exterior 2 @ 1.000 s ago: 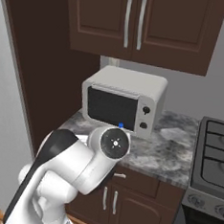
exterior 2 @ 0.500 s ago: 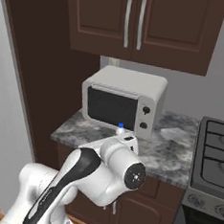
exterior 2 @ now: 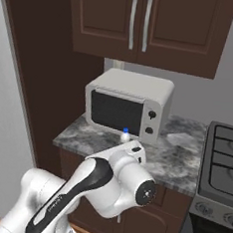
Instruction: Take the bottled waters from the counter and place them in the freezer to freeze. Close the freezer door after placing the bottles.
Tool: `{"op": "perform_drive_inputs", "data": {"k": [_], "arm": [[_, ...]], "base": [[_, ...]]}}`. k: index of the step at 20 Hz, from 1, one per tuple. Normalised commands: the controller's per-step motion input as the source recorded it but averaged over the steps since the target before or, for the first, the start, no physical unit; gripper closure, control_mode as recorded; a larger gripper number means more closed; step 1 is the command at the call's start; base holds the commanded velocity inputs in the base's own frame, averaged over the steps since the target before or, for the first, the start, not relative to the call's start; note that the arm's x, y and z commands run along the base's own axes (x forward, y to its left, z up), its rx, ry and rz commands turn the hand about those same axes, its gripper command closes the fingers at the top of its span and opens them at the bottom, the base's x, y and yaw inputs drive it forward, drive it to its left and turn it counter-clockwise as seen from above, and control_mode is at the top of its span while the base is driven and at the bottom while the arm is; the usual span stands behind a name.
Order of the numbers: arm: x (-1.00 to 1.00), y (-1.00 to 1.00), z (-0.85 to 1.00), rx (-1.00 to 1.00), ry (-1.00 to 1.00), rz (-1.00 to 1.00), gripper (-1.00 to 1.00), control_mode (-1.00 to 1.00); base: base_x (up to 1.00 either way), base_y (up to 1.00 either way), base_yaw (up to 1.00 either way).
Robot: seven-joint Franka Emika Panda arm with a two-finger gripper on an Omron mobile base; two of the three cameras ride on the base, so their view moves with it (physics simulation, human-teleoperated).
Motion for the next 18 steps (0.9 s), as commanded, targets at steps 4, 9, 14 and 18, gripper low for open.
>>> {"op": "perform_drive_inputs", "data": {"k": [4,9,14,18], "arm": [[0.44,0.00,-0.33,0.00,0.16,-0.02,-1.00,-1.00],[0.47,0.00,-0.31,0.00,0.09,-0.03,-1.00,-1.00],[0.45,-0.02,-0.31,0.00,0.00,-0.03,-1.00,-1.00],[0.48,-0.06,-0.34,0.00,0.00,-0.01,-1.00,-1.00]], "base": [[0.00,0.00,0.00],[0.00,0.00,0.00],[0.00,0.00,0.00],[0.00,0.00,0.00]]}}
